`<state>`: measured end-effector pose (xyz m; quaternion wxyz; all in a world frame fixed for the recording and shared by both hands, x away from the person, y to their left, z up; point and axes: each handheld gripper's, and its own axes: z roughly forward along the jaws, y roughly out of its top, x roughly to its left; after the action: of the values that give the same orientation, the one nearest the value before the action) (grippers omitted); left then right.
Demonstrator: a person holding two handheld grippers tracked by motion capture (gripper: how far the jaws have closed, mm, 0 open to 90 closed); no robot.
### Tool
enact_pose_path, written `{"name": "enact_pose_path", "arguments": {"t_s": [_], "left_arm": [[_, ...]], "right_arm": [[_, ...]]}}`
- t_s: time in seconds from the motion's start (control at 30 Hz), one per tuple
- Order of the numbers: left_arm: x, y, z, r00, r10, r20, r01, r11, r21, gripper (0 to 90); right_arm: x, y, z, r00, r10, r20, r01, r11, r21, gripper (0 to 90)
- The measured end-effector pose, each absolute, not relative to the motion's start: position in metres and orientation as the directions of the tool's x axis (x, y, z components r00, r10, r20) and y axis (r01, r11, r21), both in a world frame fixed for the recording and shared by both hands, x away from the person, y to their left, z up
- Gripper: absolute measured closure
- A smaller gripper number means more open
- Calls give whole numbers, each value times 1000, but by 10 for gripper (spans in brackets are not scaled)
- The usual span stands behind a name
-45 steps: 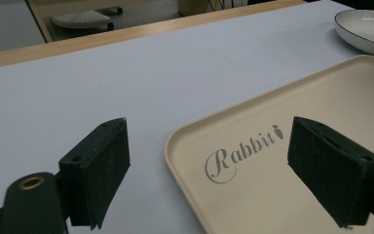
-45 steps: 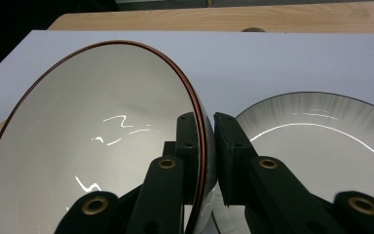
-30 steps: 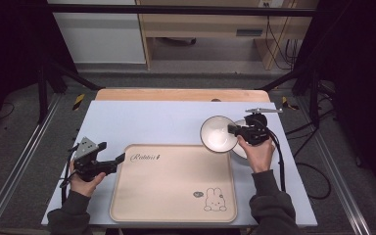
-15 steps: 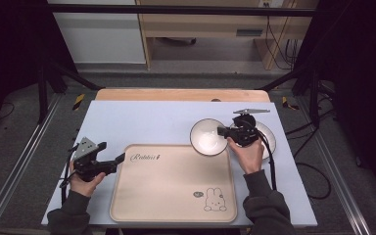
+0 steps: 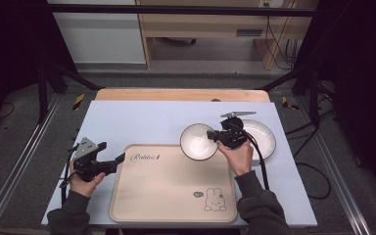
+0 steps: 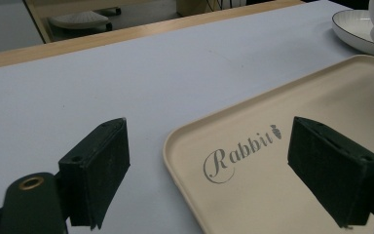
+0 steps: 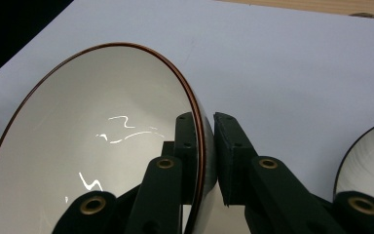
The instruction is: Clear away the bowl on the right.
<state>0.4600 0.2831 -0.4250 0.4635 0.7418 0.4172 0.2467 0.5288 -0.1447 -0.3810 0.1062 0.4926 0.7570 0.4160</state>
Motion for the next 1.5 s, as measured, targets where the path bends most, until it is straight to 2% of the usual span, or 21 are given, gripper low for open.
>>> {"name": "enact_pose_path", "arguments": {"t_s": [1.5], "left_arm": [[460,282,-426,533,846,-19,391,-226,892,150]], "right_arm": [[539,-82,-423,-556,797,235,681,276,678,814]]}}
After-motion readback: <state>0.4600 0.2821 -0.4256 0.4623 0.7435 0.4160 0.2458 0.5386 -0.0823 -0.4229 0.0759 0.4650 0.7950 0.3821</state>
